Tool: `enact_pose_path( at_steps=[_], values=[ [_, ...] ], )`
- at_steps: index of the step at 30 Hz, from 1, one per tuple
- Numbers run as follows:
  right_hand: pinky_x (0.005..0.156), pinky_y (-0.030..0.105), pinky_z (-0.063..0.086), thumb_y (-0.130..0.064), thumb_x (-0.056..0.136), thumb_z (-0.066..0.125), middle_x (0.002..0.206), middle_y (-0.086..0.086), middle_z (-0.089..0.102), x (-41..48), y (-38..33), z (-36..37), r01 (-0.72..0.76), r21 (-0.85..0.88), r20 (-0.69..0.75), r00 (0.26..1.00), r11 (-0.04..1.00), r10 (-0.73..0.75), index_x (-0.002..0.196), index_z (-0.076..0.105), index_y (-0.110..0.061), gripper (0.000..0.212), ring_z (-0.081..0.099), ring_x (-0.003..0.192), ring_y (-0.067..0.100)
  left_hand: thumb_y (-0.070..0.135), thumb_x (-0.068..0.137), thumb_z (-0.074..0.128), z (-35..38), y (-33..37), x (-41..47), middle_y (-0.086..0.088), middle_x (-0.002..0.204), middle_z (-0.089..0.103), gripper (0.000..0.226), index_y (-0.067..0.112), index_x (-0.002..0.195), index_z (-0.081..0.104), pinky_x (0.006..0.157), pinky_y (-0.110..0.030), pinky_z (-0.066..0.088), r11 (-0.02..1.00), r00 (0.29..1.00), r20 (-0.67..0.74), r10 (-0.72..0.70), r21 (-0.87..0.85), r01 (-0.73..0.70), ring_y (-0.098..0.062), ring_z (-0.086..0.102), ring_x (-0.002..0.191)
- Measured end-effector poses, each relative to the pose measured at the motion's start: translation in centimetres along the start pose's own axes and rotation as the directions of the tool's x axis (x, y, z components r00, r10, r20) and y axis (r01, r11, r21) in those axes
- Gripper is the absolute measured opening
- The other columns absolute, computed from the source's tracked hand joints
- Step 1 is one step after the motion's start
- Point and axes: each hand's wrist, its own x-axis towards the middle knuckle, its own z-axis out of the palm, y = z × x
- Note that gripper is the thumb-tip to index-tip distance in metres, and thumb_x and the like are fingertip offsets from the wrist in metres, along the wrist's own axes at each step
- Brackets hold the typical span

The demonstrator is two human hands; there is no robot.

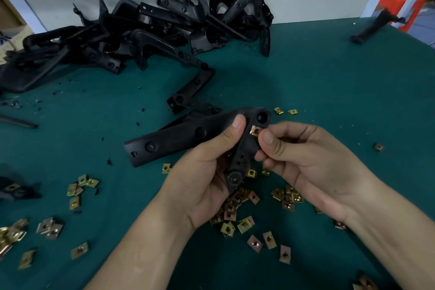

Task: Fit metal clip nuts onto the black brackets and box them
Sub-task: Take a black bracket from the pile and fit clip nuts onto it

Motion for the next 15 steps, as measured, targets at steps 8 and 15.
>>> enact_pose_path(
  at_steps=[8, 15],
  values=[
    [0.082, 0.018, 0.057, -0.009, 0.071, 0.072, 0.104, 0.013, 0.076, 0.5, 0.8, 0.0, 0.087, 0.007, -0.046, 0.995, 0.996, -0.087, 0.099, 0.077, -0.006, 0.029, 0.074, 0.099, 0.019, 0.035, 0.082, 0.070, 0.0, 0.7, 0.7, 0.000, 0.082, 0.072, 0.025, 0.014, 0.087, 0.083, 0.060, -0.018, 0.055, 0.989, 0.979, -0.182, 0.091, -0.097, -0.110, -0.006, 0.067, 0.067],
    [0.069, 0.022, 0.058, -0.015, 0.065, 0.077, 0.079, 0.007, 0.072, 0.3, 0.5, 0.1, 0.053, -0.002, -0.048, 0.997, 0.999, -0.053, 0.087, 0.077, -0.013, 0.023, 0.076, 0.081, 0.022, 0.036, 0.076, 0.075, -0.6, 0.6, 1.1, 0.002, 0.080, 0.065, 0.023, 0.015, 0.084, 0.082, 0.061, -0.018, 0.054, 0.983, 0.977, -0.192, 0.093, -0.137, -0.120, -0.006, 0.062, 0.067]
  ],
)
